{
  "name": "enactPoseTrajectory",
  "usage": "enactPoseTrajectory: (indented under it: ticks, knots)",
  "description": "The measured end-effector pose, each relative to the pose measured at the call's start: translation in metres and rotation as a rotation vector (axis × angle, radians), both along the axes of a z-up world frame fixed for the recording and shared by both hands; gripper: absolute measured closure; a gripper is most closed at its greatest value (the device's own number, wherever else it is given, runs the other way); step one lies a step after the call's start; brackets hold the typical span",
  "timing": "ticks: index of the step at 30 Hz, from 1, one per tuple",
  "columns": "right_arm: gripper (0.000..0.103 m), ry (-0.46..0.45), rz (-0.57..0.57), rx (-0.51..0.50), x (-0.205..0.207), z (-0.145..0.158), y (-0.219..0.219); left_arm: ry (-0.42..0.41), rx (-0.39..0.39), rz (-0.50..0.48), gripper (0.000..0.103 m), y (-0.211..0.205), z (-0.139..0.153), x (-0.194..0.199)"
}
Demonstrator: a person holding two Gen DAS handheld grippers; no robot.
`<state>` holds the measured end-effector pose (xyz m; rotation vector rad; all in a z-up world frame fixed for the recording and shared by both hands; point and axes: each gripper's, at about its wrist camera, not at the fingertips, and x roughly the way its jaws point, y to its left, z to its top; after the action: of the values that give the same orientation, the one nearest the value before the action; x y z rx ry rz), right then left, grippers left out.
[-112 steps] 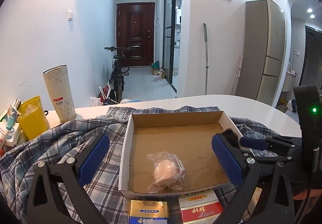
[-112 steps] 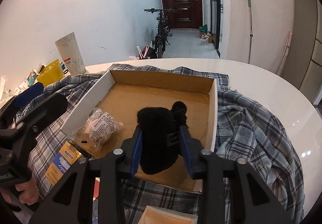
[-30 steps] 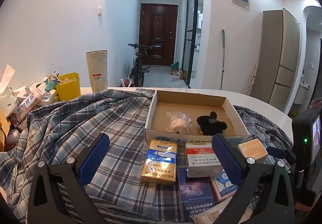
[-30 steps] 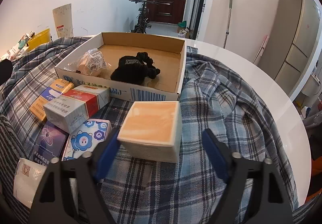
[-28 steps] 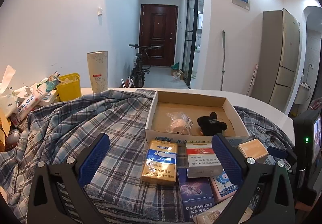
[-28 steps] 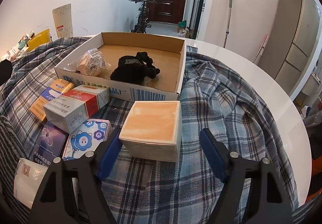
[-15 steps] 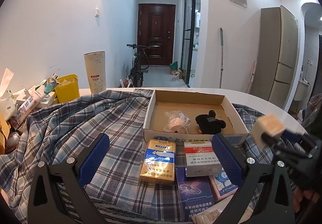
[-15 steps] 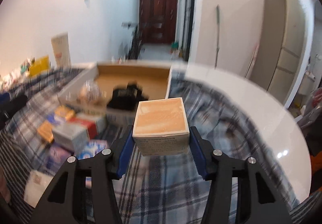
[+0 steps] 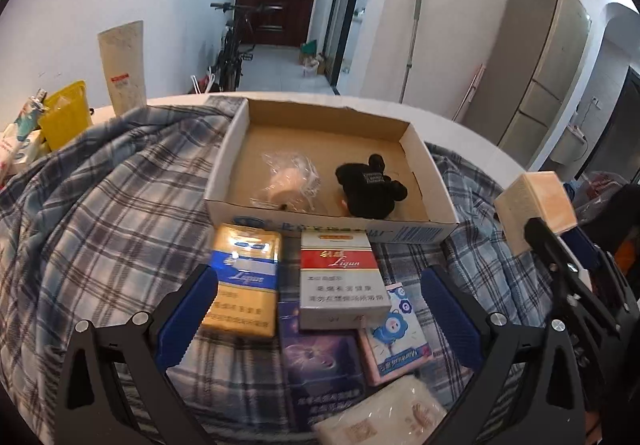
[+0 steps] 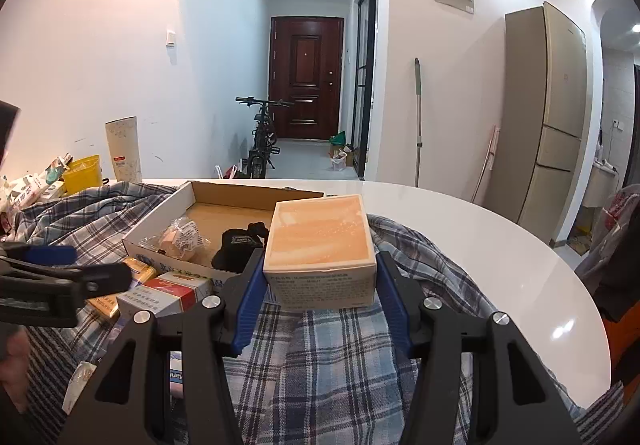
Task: Organize objects
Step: 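Grasp the tan cube box with the right tool while the left tool grasps the Liqun pack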
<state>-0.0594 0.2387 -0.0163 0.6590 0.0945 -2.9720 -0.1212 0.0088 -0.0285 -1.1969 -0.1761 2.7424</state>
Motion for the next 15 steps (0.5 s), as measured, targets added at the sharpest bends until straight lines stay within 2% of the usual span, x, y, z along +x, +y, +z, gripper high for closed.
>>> enactPoseTrajectory:
  ticks: [5,10,13,15]
  knots:
    - [0.05,-0.038,0.004,-0.025,-0.005,-0.004,0.004,-0.033,-0.046,-0.03,0.0,0.019,-0.016,-0.009]
    - [0.05,-0.039,0.011,-0.017,-0.003,-0.005,0.004,-0.028,-0.093,-0.039,0.001,0.025,-0.022,-0.014]
    - [0.05,-0.046,0.021,-0.008,-0.002,-0.007,0.001,-0.055,-0.08,-0.048,0.01,0.025,-0.028,-0.019]
    - [0.05,-0.049,0.024,-0.003,-0.002,-0.008,0.0,-0.07,-0.076,-0.056,0.013,0.025,-0.032,-0.021]
